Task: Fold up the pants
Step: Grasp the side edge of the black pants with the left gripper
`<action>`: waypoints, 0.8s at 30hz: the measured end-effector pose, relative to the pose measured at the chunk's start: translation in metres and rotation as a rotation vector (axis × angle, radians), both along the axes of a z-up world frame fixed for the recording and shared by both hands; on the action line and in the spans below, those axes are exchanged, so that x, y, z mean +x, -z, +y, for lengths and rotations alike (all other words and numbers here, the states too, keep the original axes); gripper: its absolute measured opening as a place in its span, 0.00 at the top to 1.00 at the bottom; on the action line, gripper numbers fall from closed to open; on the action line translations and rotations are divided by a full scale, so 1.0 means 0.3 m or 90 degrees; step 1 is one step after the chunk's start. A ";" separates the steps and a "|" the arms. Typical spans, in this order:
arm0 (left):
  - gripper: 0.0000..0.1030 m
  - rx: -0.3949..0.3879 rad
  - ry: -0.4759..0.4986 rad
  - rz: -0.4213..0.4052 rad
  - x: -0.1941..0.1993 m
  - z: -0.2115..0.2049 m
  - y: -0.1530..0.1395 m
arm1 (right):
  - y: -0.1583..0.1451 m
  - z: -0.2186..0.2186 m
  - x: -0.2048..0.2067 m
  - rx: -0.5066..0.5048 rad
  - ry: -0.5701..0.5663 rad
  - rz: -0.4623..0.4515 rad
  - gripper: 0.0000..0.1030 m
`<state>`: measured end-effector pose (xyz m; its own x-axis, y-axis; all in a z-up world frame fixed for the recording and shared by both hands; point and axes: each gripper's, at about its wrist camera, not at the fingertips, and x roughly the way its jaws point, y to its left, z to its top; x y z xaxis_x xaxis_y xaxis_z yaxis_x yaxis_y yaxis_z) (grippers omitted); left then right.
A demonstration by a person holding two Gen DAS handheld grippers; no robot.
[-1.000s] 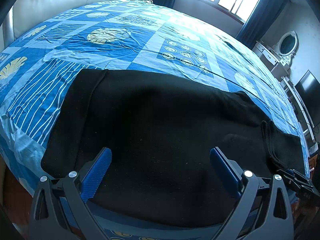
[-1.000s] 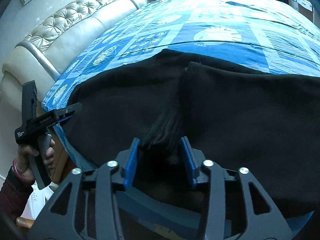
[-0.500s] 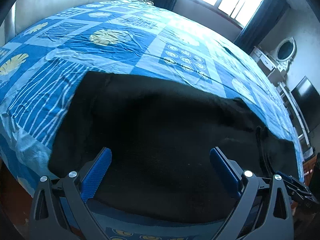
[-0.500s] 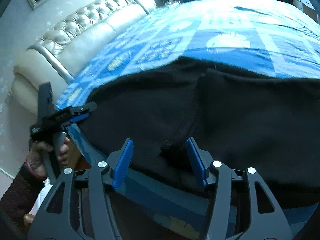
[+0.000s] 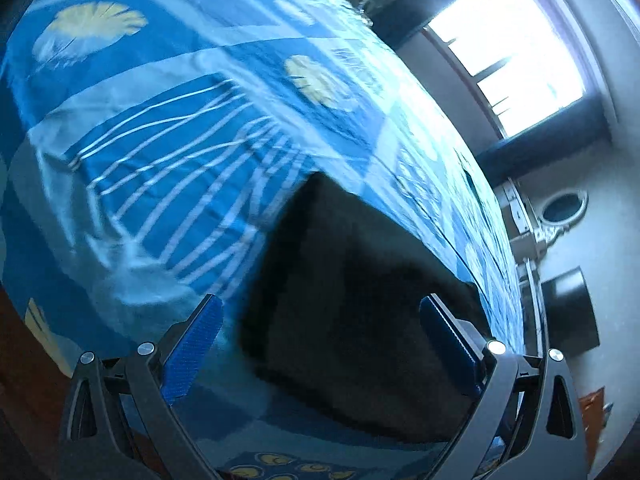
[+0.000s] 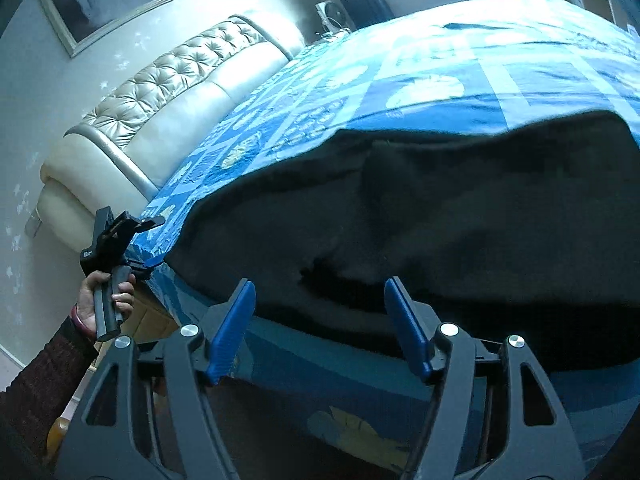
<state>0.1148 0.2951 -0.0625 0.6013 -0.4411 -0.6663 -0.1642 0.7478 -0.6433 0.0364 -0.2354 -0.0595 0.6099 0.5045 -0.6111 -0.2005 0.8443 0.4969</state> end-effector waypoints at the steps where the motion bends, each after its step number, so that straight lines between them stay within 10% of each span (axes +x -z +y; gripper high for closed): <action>1: 0.05 -0.015 0.000 0.000 -0.001 0.019 0.014 | 0.009 0.000 0.001 0.004 0.001 0.004 0.35; 10: 0.05 -0.111 0.085 -0.043 0.028 0.033 0.046 | 0.052 0.023 0.000 0.005 -0.003 0.024 0.34; 24: 0.05 -0.099 0.253 -0.042 0.091 -0.057 0.063 | 0.066 0.036 -0.004 0.005 -0.009 0.022 0.27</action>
<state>0.1421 0.2779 -0.0814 0.4029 -0.7389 -0.5401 0.1622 0.6384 -0.7524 0.0353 -0.2247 -0.0793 0.5818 0.5176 -0.6274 -0.1947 0.8376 0.5104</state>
